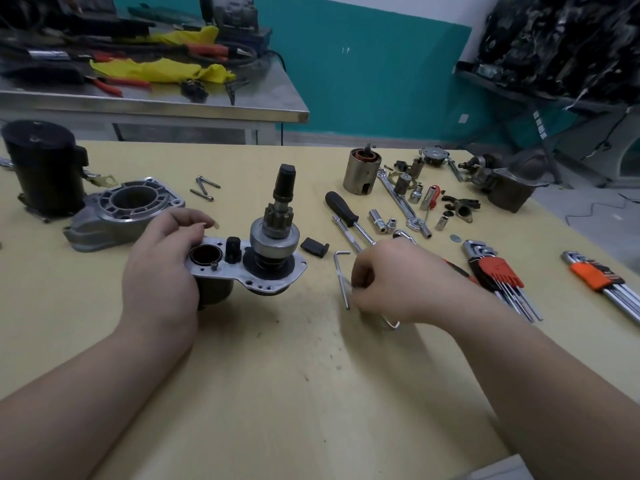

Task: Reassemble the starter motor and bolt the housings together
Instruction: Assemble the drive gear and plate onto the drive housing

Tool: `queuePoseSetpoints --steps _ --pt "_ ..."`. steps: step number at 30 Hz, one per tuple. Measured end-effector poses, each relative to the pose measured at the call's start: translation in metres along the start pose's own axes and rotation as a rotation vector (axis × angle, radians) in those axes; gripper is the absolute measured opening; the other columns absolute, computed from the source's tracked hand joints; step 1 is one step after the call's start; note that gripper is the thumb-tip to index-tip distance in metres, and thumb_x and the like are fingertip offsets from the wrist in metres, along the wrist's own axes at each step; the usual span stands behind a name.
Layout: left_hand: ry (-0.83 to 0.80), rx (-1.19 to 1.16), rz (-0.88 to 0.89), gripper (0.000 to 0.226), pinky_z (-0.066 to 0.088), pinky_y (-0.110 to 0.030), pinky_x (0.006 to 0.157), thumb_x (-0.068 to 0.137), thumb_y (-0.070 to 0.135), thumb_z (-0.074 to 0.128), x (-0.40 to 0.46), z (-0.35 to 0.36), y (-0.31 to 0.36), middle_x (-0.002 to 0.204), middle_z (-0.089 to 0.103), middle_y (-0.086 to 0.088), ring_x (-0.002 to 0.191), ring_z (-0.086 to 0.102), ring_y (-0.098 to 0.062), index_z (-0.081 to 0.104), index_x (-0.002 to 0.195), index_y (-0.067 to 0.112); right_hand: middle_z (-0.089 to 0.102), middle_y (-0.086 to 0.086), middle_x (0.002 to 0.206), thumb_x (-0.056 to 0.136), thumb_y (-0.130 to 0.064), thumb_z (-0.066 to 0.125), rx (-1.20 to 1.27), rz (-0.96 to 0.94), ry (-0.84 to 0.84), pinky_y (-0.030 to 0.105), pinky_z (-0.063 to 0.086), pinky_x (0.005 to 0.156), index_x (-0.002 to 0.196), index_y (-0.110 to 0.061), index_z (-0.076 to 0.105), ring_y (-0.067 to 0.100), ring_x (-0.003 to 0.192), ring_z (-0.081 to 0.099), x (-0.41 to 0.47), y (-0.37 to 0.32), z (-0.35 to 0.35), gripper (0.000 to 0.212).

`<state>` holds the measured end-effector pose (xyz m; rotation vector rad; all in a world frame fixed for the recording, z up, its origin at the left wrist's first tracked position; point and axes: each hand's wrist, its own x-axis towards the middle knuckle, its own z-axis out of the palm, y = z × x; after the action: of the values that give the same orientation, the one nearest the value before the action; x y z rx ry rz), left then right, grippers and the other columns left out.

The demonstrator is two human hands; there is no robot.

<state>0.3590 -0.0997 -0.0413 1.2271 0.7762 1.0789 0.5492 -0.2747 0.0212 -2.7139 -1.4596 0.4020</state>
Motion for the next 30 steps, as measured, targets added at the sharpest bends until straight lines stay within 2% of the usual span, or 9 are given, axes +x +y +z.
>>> queuePoseSetpoints --steps 4,8,11,14,16,19,22,27,30 --pt "0.012 0.051 0.044 0.018 0.051 -0.045 0.065 0.09 0.026 0.06 -0.002 -0.009 0.011 0.085 0.068 0.005 0.08 0.066 -0.022 0.075 0.088 0.035 0.078 -0.002 0.074 0.093 -0.008 0.065 0.68 -0.116 0.327 0.035 0.06 0.063 0.105 -0.025 0.068 0.016 0.067 0.074 -0.001 -0.001 -0.026 0.021" --pt "0.009 0.11 0.155 0.024 0.053 -0.029 0.043 0.091 0.022 0.057 0.002 -0.023 0.037 0.076 0.069 0.016 0.061 0.067 -0.001 0.072 0.082 0.038 0.069 0.011 0.072 0.089 0.003 0.062 1.363 -0.389 0.613 0.034 0.052 0.054 0.123 -0.024 0.065 0.026 0.062 0.06 0.001 -0.036 -0.04 0.043" --pt "0.038 0.124 0.168 0.021 0.05 -0.03 0.044 0.09 0.021 0.056 0.003 -0.036 0.042 0.085 0.071 0.015 0.068 0.067 -0.007 0.071 0.084 0.034 0.073 0.013 0.081 0.095 -0.002 0.058 1.734 -0.566 0.434 0.034 0.056 0.061 0.107 -0.01 0.071 0.026 0.073 0.07 0.005 -0.072 -0.037 0.019" --pt "0.076 0.139 0.13 0.016 0.049 -0.041 0.061 0.089 0.025 0.056 -0.001 -0.047 0.031 0.082 0.067 0.012 0.079 0.064 -0.02 0.071 0.09 0.03 0.078 0.014 0.105 0.095 -0.003 0.046 2.067 -0.705 0.033 0.029 0.059 0.068 0.118 -0.006 0.065 0.028 0.095 0.077 0.006 -0.096 -0.027 0.03" --pt "0.102 0.157 0.115 0.015 0.048 -0.038 0.074 0.09 0.026 0.056 -0.004 -0.05 0.023 0.08 0.066 0.016 0.083 0.062 -0.012 0.071 0.09 0.03 0.076 0.011 0.114 0.096 -0.001 0.047 2.03 -0.726 -0.006 0.028 0.059 0.07 0.122 -0.007 0.062 0.026 0.102 0.075 0.007 -0.106 -0.015 0.031" --pt "0.118 0.178 0.125 0.016 0.043 -0.019 0.068 0.092 0.021 0.057 -0.004 -0.052 0.016 0.078 0.063 0.02 0.074 0.055 0.004 0.07 0.086 0.029 0.073 0.016 0.101 0.103 -0.013 0.055 1.721 -0.674 0.313 0.032 0.054 0.064 0.114 -0.007 0.07 0.027 0.086 0.068 0.005 -0.116 0.0 0.02" --pt "0.119 0.179 0.11 0.014 0.038 -0.029 0.067 0.09 0.023 0.056 -0.001 -0.051 0.015 0.077 0.061 0.017 0.072 0.053 0.001 0.07 0.088 0.026 0.066 0.014 0.106 0.105 -0.019 0.059 1.32 -0.721 0.578 0.03 0.052 0.067 0.116 -0.008 0.076 0.025 0.082 0.064 0.003 -0.118 0.005 0.023" --pt "0.08 0.167 0.11 0.013 0.046 -0.041 0.075 0.086 0.025 0.056 -0.005 -0.051 0.018 0.081 0.064 0.002 0.082 0.058 -0.013 0.068 0.083 0.027 0.075 0.009 0.09 0.101 -0.007 0.063 1.389 -0.719 0.391 0.028 0.056 0.061 0.112 -0.014 0.077 0.02 0.076 0.072 -0.011 -0.149 0.041 0.019" --pt "0.062 0.176 0.122 0.012 0.049 -0.036 0.073 0.086 0.022 0.057 -0.008 -0.052 0.016 0.085 0.067 -0.006 0.081 0.06 -0.011 0.069 0.084 0.025 0.073 -0.004 0.091 0.102 -0.011 0.064 1.21 -0.669 0.454 0.029 0.055 0.055 0.11 -0.019 0.078 0.021 0.065 0.069 -0.01 -0.154 0.059 0.018"
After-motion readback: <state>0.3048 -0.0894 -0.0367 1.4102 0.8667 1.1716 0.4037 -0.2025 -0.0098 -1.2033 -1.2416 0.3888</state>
